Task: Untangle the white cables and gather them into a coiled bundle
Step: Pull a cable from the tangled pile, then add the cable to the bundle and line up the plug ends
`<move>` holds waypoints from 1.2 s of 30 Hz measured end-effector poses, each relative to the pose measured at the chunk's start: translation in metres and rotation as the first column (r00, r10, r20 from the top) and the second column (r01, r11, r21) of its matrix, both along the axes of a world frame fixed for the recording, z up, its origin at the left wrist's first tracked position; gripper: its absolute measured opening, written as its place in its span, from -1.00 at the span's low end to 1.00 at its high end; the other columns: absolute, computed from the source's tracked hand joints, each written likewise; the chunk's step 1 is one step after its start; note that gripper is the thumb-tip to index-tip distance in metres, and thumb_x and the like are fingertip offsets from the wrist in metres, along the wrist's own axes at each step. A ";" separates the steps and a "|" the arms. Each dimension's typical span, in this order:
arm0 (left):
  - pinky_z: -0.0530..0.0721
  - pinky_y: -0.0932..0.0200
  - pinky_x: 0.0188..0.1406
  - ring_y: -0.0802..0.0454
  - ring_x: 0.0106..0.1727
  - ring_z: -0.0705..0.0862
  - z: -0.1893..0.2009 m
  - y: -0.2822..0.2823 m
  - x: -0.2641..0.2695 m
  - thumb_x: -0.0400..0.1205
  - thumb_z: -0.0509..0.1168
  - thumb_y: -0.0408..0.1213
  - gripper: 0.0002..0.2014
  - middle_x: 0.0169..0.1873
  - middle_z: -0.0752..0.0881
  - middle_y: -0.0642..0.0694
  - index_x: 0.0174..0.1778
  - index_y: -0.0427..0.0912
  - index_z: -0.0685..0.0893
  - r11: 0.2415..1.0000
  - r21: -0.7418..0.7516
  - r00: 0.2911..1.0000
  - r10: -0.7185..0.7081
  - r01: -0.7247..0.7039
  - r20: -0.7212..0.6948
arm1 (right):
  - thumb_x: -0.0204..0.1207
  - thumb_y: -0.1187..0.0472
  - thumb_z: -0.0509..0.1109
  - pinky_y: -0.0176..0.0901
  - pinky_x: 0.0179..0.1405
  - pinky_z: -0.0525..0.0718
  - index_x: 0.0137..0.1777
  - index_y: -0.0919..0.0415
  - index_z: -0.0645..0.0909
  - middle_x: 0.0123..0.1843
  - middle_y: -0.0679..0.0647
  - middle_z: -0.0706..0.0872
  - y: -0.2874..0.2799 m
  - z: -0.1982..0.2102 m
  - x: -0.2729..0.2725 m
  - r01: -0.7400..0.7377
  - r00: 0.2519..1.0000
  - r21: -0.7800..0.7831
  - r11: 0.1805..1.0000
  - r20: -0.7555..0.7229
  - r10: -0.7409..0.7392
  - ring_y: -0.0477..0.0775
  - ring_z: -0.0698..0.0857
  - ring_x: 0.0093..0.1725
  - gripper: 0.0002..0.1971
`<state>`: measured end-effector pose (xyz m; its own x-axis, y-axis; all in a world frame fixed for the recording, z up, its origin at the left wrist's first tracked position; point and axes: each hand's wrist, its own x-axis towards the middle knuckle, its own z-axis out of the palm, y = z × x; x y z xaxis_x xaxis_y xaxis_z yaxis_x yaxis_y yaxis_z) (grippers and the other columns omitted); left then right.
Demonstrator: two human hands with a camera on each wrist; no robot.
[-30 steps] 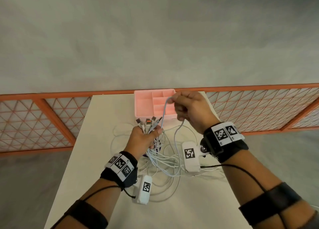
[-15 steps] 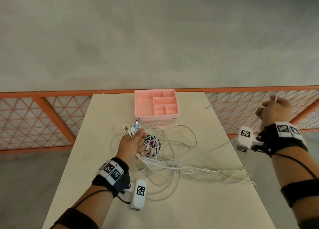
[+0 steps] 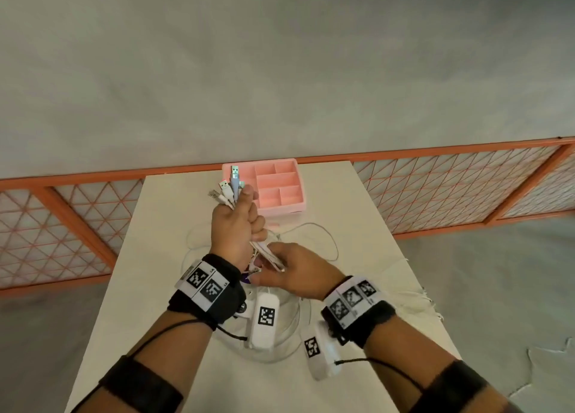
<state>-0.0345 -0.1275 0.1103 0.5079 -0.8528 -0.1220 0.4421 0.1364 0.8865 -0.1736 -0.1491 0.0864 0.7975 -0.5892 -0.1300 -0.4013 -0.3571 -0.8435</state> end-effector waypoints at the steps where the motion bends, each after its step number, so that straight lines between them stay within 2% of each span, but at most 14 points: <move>1: 0.15 0.29 -0.59 0.16 -0.59 0.16 -0.003 0.000 0.006 0.77 0.24 -0.08 -0.73 -0.56 0.22 0.08 -0.22 -0.10 0.57 0.999 -0.001 0.999 0.034 -0.034 0.009 | 0.55 0.00 0.48 -0.25 -0.17 0.59 -0.10 0.02 0.59 -0.25 -0.13 0.67 0.004 -0.011 0.008 0.003 1.000 -0.058 0.998 -0.024 -0.004 -0.17 0.64 -0.26 -0.85; 4: 0.26 0.27 -0.64 0.16 -0.59 0.21 -0.015 0.010 0.034 0.79 0.20 -0.14 -0.75 -0.55 0.28 0.09 -0.21 -0.05 0.58 0.991 0.009 0.990 0.136 -0.135 -0.029 | 0.64 -0.08 0.32 -0.06 -0.19 0.56 -0.20 0.06 0.59 -0.29 -0.01 0.65 0.000 -0.045 0.001 0.083 0.983 -0.123 0.989 -0.151 -0.101 0.06 0.66 -0.21 -0.72; 6: 0.29 0.27 -0.66 0.17 -0.58 0.23 -0.024 0.020 0.055 0.79 0.18 -0.17 -0.76 -0.53 0.29 0.09 -0.20 -0.02 0.58 0.977 0.037 0.969 0.212 -0.208 -0.128 | 0.64 -0.14 0.31 -0.10 -0.27 0.44 -0.35 0.00 0.48 -0.37 -0.08 0.56 -0.013 -0.067 -0.024 0.090 0.947 -0.149 0.985 -0.293 -0.131 0.07 0.62 -0.24 -0.63; 9: 0.22 0.33 -0.69 0.18 -0.63 0.18 -0.040 0.030 0.081 0.79 0.19 -0.15 -0.76 -0.56 0.23 0.10 -0.22 -0.02 0.54 0.951 0.075 0.914 0.310 -0.301 -0.261 | 0.58 -0.17 0.38 -0.13 -0.33 0.41 -0.35 0.05 0.53 -0.38 -0.02 0.58 -0.032 -0.090 -0.069 0.131 0.870 -0.197 0.972 -0.446 -0.207 0.04 0.59 -0.28 -0.63; 13: 0.15 0.35 -0.70 0.17 -0.65 0.14 -0.056 0.038 0.096 0.79 0.19 -0.09 -0.74 -0.56 0.20 0.08 -0.21 -0.06 0.51 0.937 0.124 0.910 0.347 -0.327 -0.228 | 0.56 -0.23 0.36 -0.17 -0.24 0.50 -0.38 0.02 0.50 -0.36 -0.05 0.59 -0.054 -0.112 -0.126 0.189 0.708 -0.322 0.928 -0.611 -0.356 0.03 0.62 -0.24 -0.59; 18: 0.14 0.38 -0.68 0.19 -0.66 0.14 -0.064 0.043 0.094 0.78 0.22 -0.11 -0.75 -0.59 0.21 0.08 -0.21 -0.07 0.52 0.953 0.164 0.946 0.279 -0.253 -0.163 | 0.61 -0.26 0.25 -0.02 0.18 0.64 -0.11 -0.01 0.57 -0.10 -0.04 0.69 -0.067 -0.122 -0.186 0.266 0.422 -0.423 0.867 -0.757 -0.499 0.06 0.68 -0.05 -0.67; 20: 0.17 0.36 -0.70 0.19 -0.66 0.18 -0.067 0.047 0.085 0.78 0.22 -0.14 -0.77 -0.59 0.26 0.09 -0.19 -0.08 0.56 0.970 0.196 0.978 0.170 -0.145 -0.117 | 0.54 -0.22 0.36 -0.01 0.24 0.64 0.04 0.07 0.59 0.10 0.02 0.75 -0.068 -0.131 -0.205 0.294 0.331 -0.382 0.876 -0.819 -0.468 0.13 0.72 0.12 -0.65; 23: 0.26 0.28 -0.71 0.16 -0.63 0.23 -0.073 0.053 0.062 0.76 0.25 -0.18 -0.85 -0.58 0.32 0.06 -0.12 -0.10 0.59 0.968 0.248 0.999 -0.040 0.036 0.012 | 0.25 -0.21 0.64 -0.10 0.23 0.65 0.34 0.18 0.55 0.28 0.08 0.70 -0.062 -0.139 -0.209 0.275 0.275 -0.239 0.931 -0.909 -0.314 0.13 0.69 0.27 -0.26; 25: 0.26 0.26 -0.67 0.13 -0.61 0.22 -0.080 0.053 0.045 0.76 0.26 -0.18 -0.84 -0.56 0.29 0.05 -0.13 -0.10 0.58 0.955 0.272 0.985 -0.148 0.120 0.085 | 0.12 -0.28 0.68 -0.08 0.30 0.62 0.41 0.16 0.49 0.35 0.05 0.64 -0.058 -0.129 -0.189 0.235 0.317 -0.173 0.957 -0.917 -0.244 0.11 0.65 0.33 -0.09; 27: 0.26 0.25 -0.63 0.11 -0.59 0.22 -0.084 0.051 0.031 0.76 0.26 -0.17 -0.80 -0.55 0.28 0.05 -0.18 -0.12 0.53 0.939 0.303 0.966 -0.215 0.165 0.141 | 0.21 -0.28 0.63 -0.08 0.40 0.54 0.48 0.14 0.44 0.47 0.06 0.56 -0.057 -0.108 -0.153 0.189 0.409 -0.141 0.972 -0.889 -0.208 0.12 0.57 0.43 -0.10; 30: 0.23 0.27 -0.60 0.10 -0.60 0.21 -0.084 0.049 0.016 0.77 0.24 -0.18 -0.70 -0.58 0.26 0.05 -0.27 -0.13 0.39 0.920 0.328 0.942 -0.283 0.213 0.182 | 0.50 -0.16 0.48 -0.13 0.39 0.52 0.46 0.12 0.53 0.43 0.06 0.62 -0.053 -0.071 -0.086 0.122 0.730 -0.126 0.984 -0.661 -0.175 0.03 0.61 0.34 -0.40; 32: 0.23 0.28 -0.59 0.11 -0.62 0.21 -0.081 0.048 0.008 0.78 0.23 -0.21 -0.67 -0.60 0.26 0.04 -0.31 -0.13 0.36 0.911 0.336 0.926 -0.317 0.237 0.206 | 0.59 -0.11 0.40 -0.08 0.30 0.63 0.39 0.08 0.60 0.23 -0.01 0.73 -0.041 -0.048 -0.044 0.182 0.935 -0.106 0.978 -0.291 -0.205 -0.08 0.70 0.12 -0.56; 34: 0.24 0.26 -0.58 0.11 -0.63 0.24 -0.077 0.047 0.002 0.79 0.21 -0.26 -0.72 -0.62 0.29 0.05 -0.26 -0.16 0.44 0.906 0.333 0.904 -0.350 0.261 0.244 | 0.63 -0.07 0.37 -0.23 0.17 0.65 0.43 0.05 0.55 0.19 -0.05 0.72 -0.025 -0.028 -0.007 0.245 0.970 -0.028 0.969 0.009 -0.245 -0.16 0.71 0.10 -0.58; 36: 0.27 0.24 -0.57 0.10 -0.62 0.28 -0.073 0.047 -0.001 0.80 0.12 -0.37 -0.84 -0.62 0.33 0.02 -0.11 -0.25 0.49 0.899 0.332 0.877 -0.386 0.287 0.286 | 0.65 -0.05 0.35 -0.38 0.22 0.57 0.55 0.03 0.43 0.31 -0.10 0.65 -0.011 -0.015 0.021 0.234 0.962 0.020 0.972 0.138 -0.235 -0.20 0.65 0.26 -0.50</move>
<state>-0.0355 -0.0805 0.0373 0.2480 -0.9365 -0.2480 0.0856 -0.2338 0.9685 -0.1528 -0.1598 0.0711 0.6473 -0.7616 -0.0301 -0.3524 -0.2640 -0.8978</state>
